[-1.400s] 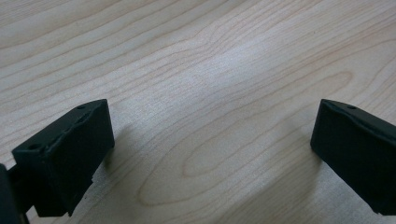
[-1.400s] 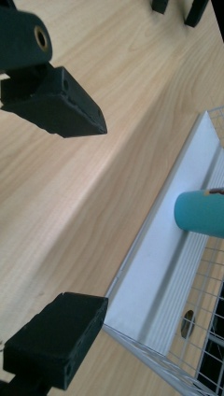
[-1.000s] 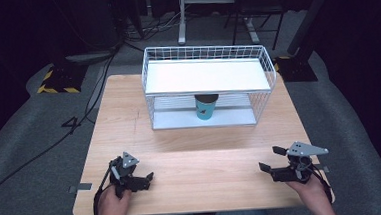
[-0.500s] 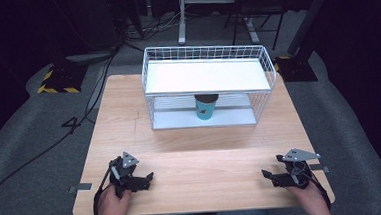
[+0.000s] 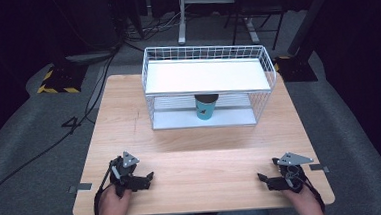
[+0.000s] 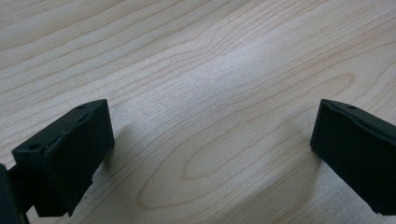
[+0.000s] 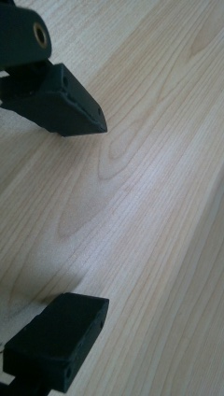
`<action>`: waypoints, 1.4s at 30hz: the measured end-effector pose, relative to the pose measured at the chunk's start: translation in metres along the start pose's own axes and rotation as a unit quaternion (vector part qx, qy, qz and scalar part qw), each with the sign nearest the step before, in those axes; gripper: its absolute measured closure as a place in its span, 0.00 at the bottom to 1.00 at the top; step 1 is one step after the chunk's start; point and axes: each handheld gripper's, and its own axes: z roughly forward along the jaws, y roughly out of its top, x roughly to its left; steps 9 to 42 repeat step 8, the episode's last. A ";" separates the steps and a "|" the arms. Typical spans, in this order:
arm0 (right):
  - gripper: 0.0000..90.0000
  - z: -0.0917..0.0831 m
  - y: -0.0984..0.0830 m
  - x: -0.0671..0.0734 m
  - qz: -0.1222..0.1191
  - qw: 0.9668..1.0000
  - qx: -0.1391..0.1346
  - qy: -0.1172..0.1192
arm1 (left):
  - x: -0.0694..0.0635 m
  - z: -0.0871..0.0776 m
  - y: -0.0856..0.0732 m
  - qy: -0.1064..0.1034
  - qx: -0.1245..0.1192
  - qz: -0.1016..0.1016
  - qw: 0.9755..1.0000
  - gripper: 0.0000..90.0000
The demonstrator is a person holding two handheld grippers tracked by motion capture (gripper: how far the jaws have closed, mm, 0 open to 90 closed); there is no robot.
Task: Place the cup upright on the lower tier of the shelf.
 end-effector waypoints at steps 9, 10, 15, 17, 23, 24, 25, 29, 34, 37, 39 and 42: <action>0.14 0.000 0.000 0.000 -0.001 1.000 0.000 0.000 | 0.000 0.000 0.000 0.000 0.000 0.000 1.000 0.00; 0.14 0.000 0.000 0.000 -0.001 1.000 0.000 0.000 | 0.000 0.000 0.000 0.000 0.000 0.000 1.000 0.00; 0.14 0.000 0.000 0.000 -0.001 1.000 0.000 0.000 | 0.000 0.000 0.000 0.000 0.000 0.000 1.000 0.00; 0.14 0.000 0.000 0.000 -0.001 1.000 0.000 0.000 | 0.000 0.000 0.000 0.000 0.000 0.000 1.000 0.00; 0.14 0.000 0.000 0.000 -0.001 1.000 0.000 0.000 | 0.000 0.000 0.000 0.000 0.000 0.000 1.000 0.00; 0.14 0.000 0.000 0.000 -0.001 1.000 0.000 0.000 | 0.000 0.000 0.000 0.000 0.000 0.000 1.000 0.00; 0.14 0.000 0.000 0.000 -0.001 1.000 0.000 0.000 | 0.000 0.000 0.000 0.000 0.000 0.000 1.000 0.00; 0.14 0.000 0.000 0.000 -0.001 1.000 0.000 0.000 | 0.000 0.000 0.000 0.000 0.000 0.000 1.000 0.00; 0.14 0.000 0.000 0.000 -0.001 1.000 0.000 0.000 | 0.000 0.000 0.000 0.000 0.000 0.000 1.000 0.00; 0.14 0.000 0.000 0.000 -0.001 1.000 0.000 0.000 | 0.000 0.000 0.000 0.000 0.000 0.000 1.000 0.00; 0.14 0.000 0.000 0.000 -0.001 1.000 0.000 0.000 | 0.000 0.000 0.000 0.000 0.000 0.000 1.000 0.00; 0.14 0.000 0.000 0.000 -0.001 1.000 0.000 0.000 | 0.000 0.000 0.000 0.000 0.000 0.000 1.000 0.00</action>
